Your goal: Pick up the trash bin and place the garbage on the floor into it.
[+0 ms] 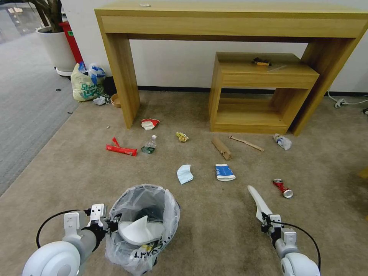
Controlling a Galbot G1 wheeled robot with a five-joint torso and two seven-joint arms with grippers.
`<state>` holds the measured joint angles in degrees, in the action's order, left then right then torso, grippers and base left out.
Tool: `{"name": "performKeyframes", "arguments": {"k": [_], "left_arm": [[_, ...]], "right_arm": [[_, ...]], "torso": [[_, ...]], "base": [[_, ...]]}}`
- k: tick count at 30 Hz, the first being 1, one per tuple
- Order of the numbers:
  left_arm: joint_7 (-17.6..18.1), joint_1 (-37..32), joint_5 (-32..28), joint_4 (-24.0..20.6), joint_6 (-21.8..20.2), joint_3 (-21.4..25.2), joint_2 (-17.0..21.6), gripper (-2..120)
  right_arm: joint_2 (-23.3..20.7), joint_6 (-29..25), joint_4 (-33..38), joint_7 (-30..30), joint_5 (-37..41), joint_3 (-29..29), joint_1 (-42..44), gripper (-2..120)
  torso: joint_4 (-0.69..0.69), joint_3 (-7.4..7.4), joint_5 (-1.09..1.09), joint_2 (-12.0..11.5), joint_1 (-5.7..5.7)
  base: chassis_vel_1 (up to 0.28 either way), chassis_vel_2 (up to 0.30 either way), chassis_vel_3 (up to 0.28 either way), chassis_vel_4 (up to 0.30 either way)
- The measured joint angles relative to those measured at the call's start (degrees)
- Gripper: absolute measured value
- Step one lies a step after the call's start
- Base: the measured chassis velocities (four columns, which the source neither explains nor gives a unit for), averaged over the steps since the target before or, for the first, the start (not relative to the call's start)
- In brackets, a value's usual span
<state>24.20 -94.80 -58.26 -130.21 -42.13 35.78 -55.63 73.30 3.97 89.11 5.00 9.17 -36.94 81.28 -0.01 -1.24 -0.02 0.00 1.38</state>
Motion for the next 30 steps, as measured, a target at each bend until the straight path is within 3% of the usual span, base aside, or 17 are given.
{"name": "performKeyframes", "arguments": {"k": [8, 11, 19, 23, 24, 30], "left_arm": [[0.0, 2.0, -0.5, 1.1, 0.0, -0.9, 1.3, 0], [0.1, 3.7, -1.5, 2.2, 0.0, -2.3, 2.4, 0], [1.3, 6.5, -5.4, 3.3, 0.0, -4.9, 5.6, 0], [4.4, 11.2, -10.6, 5.3, 0.0, -8.8, 9.1, 0], [4.4, 11.2, -10.6, 5.3, 0.0, -8.8, 9.1, 0], [8.1, 18.1, -15.9, 7.7, 0.0, -13.6, 11.5, 0]], "right_arm": [[-2.8, 3.2, 14.6, -0.1, 4.3, 1.6, 0.4, 0], [-6.2, 6.1, 20.5, 0.0, 9.1, 3.7, -1.3, 0], [-14.0, 10.0, 28.3, 0.0, 18.5, 9.5, -7.0, 0], [-18.5, 13.0, 33.2, 2.0, 25.8, 17.6, -14.9, 0], [-18.5, 13.0, 33.2, 2.0, 25.8, 17.6, -14.9, 0], [-17.4, 15.9, 34.6, 4.7, 34.0, 31.7, -25.9, 0]], "torso": [[0.00, 0.00, 0.00, 0.0, 0.00], [0.00, 0.00, 0.00, 0.0, 0.00], [0.01, -0.01, 0.00, 0.0, 0.00], [0.00, -0.01, 0.00, 0.0, 0.01], [0.00, -0.01, 0.00, 0.0, 0.01], [0.01, 0.00, -0.01, 0.0, 0.01]], "base": [[0.000, 0.000, 0.000, 0.000], [0.000, 0.000, 0.000, 0.000], [0.000, 0.000, 0.000, 0.000], [0.000, 0.000, 0.000, 0.000], [0.000, 0.000, 0.000, 0.000], [0.000, 0.000, 0.000, 0.000]]}}
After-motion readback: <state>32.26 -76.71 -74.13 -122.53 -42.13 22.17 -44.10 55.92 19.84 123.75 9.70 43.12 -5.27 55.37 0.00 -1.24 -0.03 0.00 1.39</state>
